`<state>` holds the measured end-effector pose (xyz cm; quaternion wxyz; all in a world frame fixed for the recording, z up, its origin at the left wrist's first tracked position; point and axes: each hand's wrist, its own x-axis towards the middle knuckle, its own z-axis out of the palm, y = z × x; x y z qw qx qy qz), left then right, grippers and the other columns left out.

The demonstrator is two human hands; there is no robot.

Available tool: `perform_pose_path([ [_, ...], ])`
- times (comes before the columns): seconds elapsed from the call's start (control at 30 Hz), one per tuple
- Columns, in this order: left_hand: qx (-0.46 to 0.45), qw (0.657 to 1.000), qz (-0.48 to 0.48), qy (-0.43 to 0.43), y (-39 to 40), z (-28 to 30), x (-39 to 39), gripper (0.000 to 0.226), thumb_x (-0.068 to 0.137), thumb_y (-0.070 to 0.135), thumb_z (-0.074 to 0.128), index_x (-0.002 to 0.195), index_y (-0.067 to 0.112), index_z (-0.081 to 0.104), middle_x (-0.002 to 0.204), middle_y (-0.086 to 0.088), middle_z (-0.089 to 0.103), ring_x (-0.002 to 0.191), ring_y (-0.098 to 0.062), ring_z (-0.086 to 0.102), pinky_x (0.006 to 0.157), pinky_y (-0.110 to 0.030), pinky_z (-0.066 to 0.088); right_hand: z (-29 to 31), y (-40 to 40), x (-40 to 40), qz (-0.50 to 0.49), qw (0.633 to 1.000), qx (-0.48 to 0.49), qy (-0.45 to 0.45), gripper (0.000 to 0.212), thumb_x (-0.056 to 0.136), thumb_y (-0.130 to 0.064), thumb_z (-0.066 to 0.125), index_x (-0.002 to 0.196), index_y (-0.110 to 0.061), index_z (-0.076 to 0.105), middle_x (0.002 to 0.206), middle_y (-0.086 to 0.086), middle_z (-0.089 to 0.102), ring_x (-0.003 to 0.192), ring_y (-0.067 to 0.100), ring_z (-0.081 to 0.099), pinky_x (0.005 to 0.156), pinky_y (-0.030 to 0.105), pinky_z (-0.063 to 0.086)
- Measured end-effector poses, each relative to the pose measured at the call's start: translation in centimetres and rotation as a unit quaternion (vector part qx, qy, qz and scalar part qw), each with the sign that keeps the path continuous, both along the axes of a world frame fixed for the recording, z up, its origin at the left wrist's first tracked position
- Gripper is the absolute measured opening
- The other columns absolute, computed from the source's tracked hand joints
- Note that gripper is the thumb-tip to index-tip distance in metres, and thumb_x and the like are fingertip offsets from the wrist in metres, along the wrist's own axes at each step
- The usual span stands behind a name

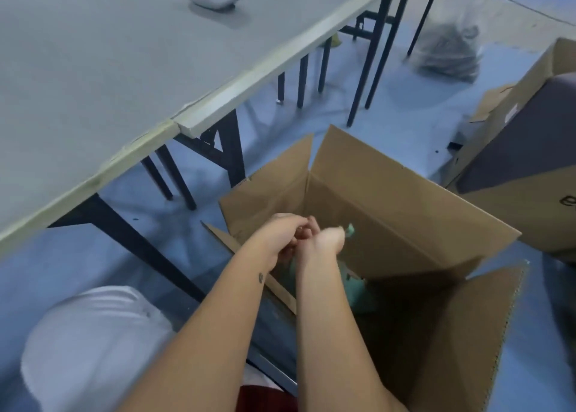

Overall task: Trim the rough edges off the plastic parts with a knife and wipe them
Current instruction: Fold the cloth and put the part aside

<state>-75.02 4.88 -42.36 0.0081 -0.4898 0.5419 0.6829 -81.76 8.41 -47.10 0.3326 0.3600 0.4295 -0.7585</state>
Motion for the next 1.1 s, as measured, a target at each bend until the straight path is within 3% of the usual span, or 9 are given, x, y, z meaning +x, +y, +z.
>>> perform_pose_path([
  [0.1,-0.096,0.994,0.002,0.048,-1.6,4.4,0.7,0.02,0.094,0.017,0.05,0.075,0.017,0.059,0.06,0.005,0.054,0.055,-0.011,0.046,0.052,-0.02,0.038,6.4,-3.1,0.8,0.003,0.99,-0.048,0.136,0.011,0.098,-0.016,0.043,0.098,-0.012,0.053,0.09,0.01,0.055,0.066,0.018,0.048,0.055,0.026,0.036],
  [0.2,-0.238,0.962,-0.01,0.137,-4.4,10.6,3.2,0.03,0.097,0.017,0.048,0.069,0.022,0.055,0.064,0.01,0.057,0.068,-0.01,0.055,0.071,-0.026,0.049,13.7,-6.6,3.9,0.007,0.932,-0.053,0.358,0.023,0.094,0.001,0.044,0.079,-0.014,0.054,0.075,0.006,0.049,0.067,0.016,0.045,0.056,0.021,0.037],
  [0.3,-0.369,0.901,0.059,0.219,-7.5,16.3,8.8,0.034,0.096,0.007,0.046,0.066,0.023,0.055,0.055,0.016,0.057,0.054,0.009,0.049,0.057,-0.008,0.041,20.8,-10.5,9.7,0.045,0.864,-0.156,0.477,0.028,0.092,0.005,0.041,0.075,-0.013,0.054,0.072,0.01,0.048,0.068,0.017,0.046,0.046,0.015,0.038],
  [0.43,-0.397,0.863,0.226,0.213,-11.6,20.0,19.3,0.032,0.099,0.012,0.043,0.073,0.024,0.056,0.058,0.014,0.061,0.053,0.004,0.055,0.054,-0.014,0.046,25.5,-16.2,19.8,0.226,0.76,-0.222,0.567,0.024,0.09,-0.001,0.045,0.074,-0.015,0.057,0.064,0.004,0.052,0.057,0.011,0.053,0.053,0.02,0.043],
  [0.57,-0.44,0.839,0.318,0.042,-14.5,19.9,31.0,0.027,0.094,0.012,0.038,0.071,0.019,0.051,0.059,0.002,0.052,0.047,-0.005,0.043,0.051,-0.023,0.034,25.4,-21.9,30.9,0.486,0.547,-0.199,0.652,0.02,0.092,-0.011,0.047,0.075,-0.015,0.056,0.072,0.0,0.058,0.081,0.027,0.06,0.076,0.037,0.045],
  [0.67,-0.449,0.803,0.388,-0.062,-14.8,18.6,38.4,0.028,0.094,0.01,0.041,0.075,0.016,0.061,0.066,-0.003,0.063,0.057,-0.007,0.057,0.054,-0.027,0.042,24.1,-24.5,38.2,0.602,0.36,-0.141,0.698,0.022,0.095,-0.019,0.045,0.107,-0.009,0.06,0.107,0.014,0.065,0.105,0.028,0.058,0.089,0.034,0.043],
  [0.83,-0.428,0.752,0.411,-0.286,-15.3,15.5,46.7,0.022,0.09,0.024,0.046,0.08,0.015,0.064,0.09,-0.014,0.068,0.094,-0.032,0.062,0.075,-0.036,0.049,21.5,-26.4,44.4,0.624,0.102,-0.001,0.775,0.04,0.093,-0.023,0.043,0.13,-0.009,0.053,0.13,0.016,0.06,0.121,0.032,0.055,0.097,0.043,0.046],
  [1.0,-0.421,0.749,0.386,-0.336,-18.2,14.6,49.4,0.014,0.085,0.029,0.048,0.085,0.026,0.062,0.103,-0.003,0.069,0.1,-0.029,0.06,0.088,-0.04,0.049,19.3,-26.5,44.1,0.474,0.095,0.01,0.875,0.033,0.09,-0.02,0.049,0.122,-0.014,0.05,0.107,0.011,0.064,0.091,0.029,0.062,0.057,0.03,0.043],
  [1.1,-0.44,0.721,0.384,-0.372,-20.2,13.9,48.8,0.021,0.086,0.031,0.047,0.094,0.028,0.066,0.106,-0.001,0.068,0.104,-0.03,0.058,0.089,-0.039,0.046,20.5,-28.4,42.4,0.395,0.136,0.094,0.904,0.066,0.078,-0.02,0.062,0.137,-0.02,0.034,0.128,0.017,0.044,0.108,0.034,0.051,0.078,0.039,0.048],
])
